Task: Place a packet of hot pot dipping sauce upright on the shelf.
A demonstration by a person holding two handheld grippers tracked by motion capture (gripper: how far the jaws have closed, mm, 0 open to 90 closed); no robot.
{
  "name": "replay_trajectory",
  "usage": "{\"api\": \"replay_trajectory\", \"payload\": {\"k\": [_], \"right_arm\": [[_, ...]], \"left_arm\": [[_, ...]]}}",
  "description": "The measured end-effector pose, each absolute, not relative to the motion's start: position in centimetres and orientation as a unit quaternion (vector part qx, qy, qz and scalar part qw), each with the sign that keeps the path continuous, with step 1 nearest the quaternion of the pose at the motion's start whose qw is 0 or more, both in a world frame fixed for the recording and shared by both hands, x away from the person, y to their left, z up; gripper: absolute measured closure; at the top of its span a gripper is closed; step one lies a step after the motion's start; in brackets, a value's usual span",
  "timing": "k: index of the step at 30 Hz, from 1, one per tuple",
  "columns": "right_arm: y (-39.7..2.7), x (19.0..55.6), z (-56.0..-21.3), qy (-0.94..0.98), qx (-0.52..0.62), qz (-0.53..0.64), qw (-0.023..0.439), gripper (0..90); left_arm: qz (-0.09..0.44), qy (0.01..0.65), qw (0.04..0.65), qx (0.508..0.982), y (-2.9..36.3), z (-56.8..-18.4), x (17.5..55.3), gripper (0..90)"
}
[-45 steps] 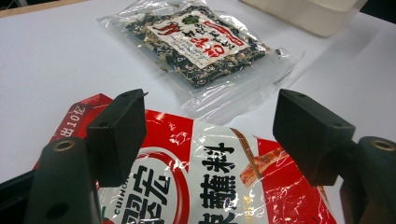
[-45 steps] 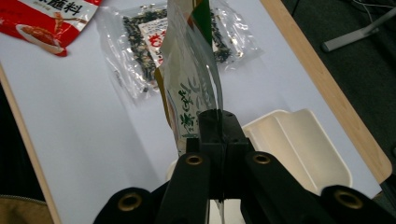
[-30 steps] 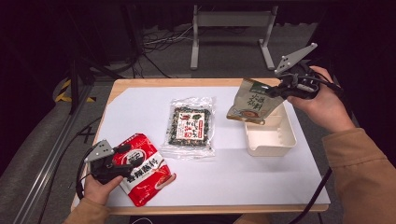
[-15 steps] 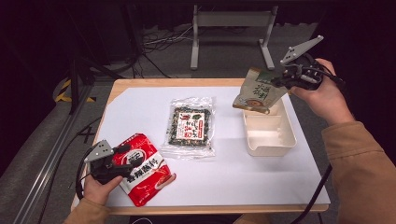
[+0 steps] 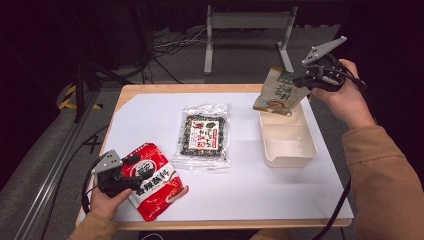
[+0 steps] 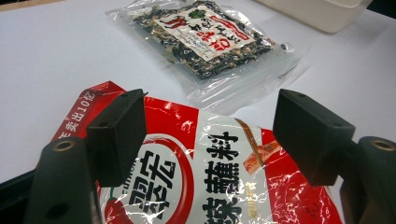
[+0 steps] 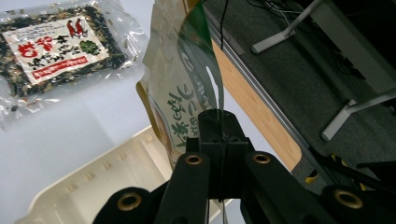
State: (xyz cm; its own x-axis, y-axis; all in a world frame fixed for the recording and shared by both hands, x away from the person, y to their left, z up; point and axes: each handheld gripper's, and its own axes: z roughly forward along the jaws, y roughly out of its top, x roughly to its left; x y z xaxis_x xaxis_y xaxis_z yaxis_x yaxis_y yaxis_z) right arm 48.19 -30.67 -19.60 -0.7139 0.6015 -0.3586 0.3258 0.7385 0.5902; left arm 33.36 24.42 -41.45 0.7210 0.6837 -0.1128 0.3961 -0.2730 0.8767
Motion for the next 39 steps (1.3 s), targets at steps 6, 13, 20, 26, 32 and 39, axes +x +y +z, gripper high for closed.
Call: {"api": "replay_trajectory", "payload": {"k": [6, 13, 20, 26, 32, 39], "right_arm": [[-31.1, 49.1, -19.9, 0.89, 0.256, 0.248, 0.284, 89.6], [-31.8, 50.1, -20.6, 0.89, 0.259, 0.244, 0.287, 89.6], [-32.4, 51.0, -21.3, 0.891, 0.257, 0.239, 0.288, 89.6], [-32.7, 51.6, -22.2, 0.893, 0.262, 0.225, 0.288, 89.6], [-32.9, 52.2, -22.9, 0.892, 0.263, 0.223, 0.291, 89.6], [-32.8, 52.6, -23.2, 0.891, 0.254, 0.222, 0.305, 89.6]], "left_arm": [[0.145, 0.344, 0.495, 0.785, 24.5, -41.5, 33.4, 26.3], [0.145, 0.344, 0.494, 0.785, 24.5, -41.5, 33.4, 26.3], [0.145, 0.347, 0.492, 0.785, 24.4, -41.5, 33.4, 26.3], [0.146, 0.344, 0.491, 0.787, 24.5, -41.5, 33.5, 26.3], [0.148, 0.343, 0.49, 0.788, 24.5, -41.5, 33.5, 26.3], [0.146, 0.342, 0.491, 0.787, 24.4, -41.5, 33.4, 26.3]]}}
